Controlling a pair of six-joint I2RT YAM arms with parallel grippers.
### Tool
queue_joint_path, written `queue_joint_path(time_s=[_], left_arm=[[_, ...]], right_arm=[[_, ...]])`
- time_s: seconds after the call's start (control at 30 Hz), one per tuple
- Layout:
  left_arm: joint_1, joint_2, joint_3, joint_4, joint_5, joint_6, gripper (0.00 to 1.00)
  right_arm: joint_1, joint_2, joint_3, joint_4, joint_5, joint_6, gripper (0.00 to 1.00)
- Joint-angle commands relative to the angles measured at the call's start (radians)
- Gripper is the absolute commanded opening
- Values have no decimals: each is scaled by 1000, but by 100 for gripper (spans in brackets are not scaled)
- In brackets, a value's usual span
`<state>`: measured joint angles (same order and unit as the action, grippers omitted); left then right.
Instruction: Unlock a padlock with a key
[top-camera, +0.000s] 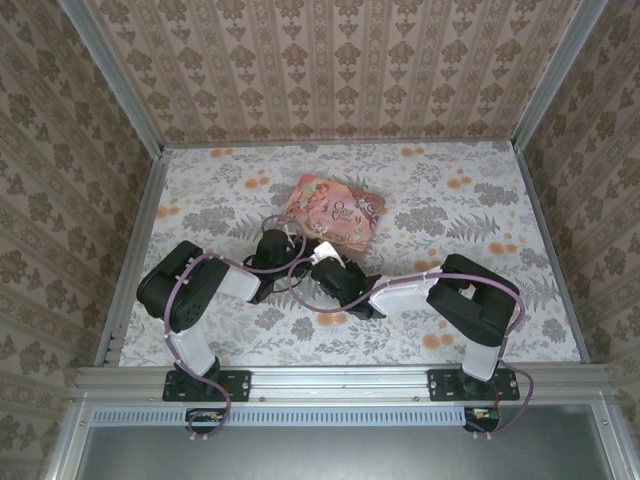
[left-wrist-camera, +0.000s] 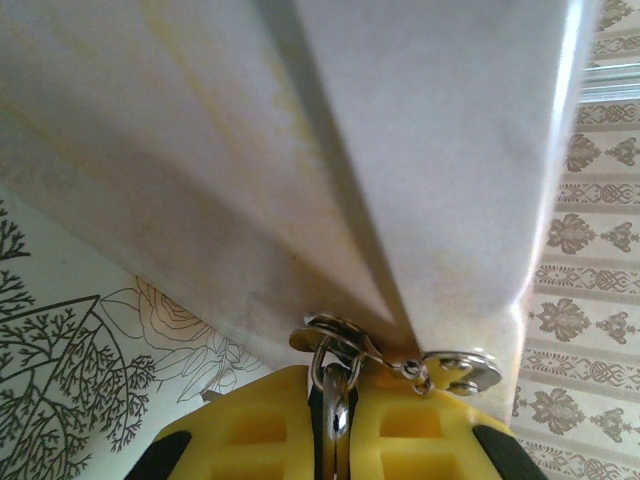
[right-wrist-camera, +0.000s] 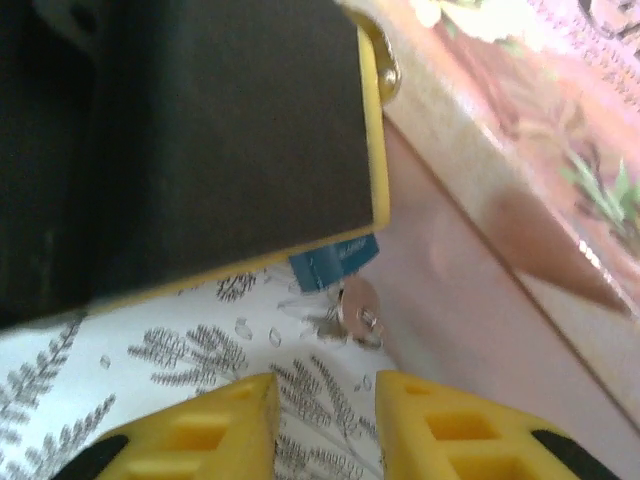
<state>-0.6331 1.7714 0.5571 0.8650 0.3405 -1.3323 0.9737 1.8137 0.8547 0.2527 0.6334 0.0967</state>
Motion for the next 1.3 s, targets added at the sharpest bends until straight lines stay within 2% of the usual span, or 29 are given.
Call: queue_joint_path(time_s=[0.0,0.43,0.53,0.63,0.7,0.77,0.87,1.03,1.1,1.27], left_arm=[[1,-21,7,-29,34,-19,0],[0,-17,3,-23,34,-22,0],[1,-15,1,-19,35,-24,0],[0,-15,0,-18,34,-25,0],[1,-15,-2,-17,34,-26,0],[1,-17,-4,-16,32,-25,0],[1,-15,-6,-13,29,-24,0],[1,-9,-7,-9,26,-25,0],[1,-8,-8,-7,26,-25,0],[1,-9,-10,-7,25,-25,0]], right_arm=[[2,36,45,33,102,-45,30],[-1,159,135,11,169,-54,20],[-5,169,148,3,176,-40,12],[-7,165,153,-5,170,-20,0],[-9,151,153,-12,144,-10,0],[-12,129,149,-13,99,-3,0],[-28,79,127,-13,-47,20,0],[-116,-16,71,36,-445,149,0],[-147,-36,56,60,-543,203,0],[-175,-59,46,70,-592,254,0]])
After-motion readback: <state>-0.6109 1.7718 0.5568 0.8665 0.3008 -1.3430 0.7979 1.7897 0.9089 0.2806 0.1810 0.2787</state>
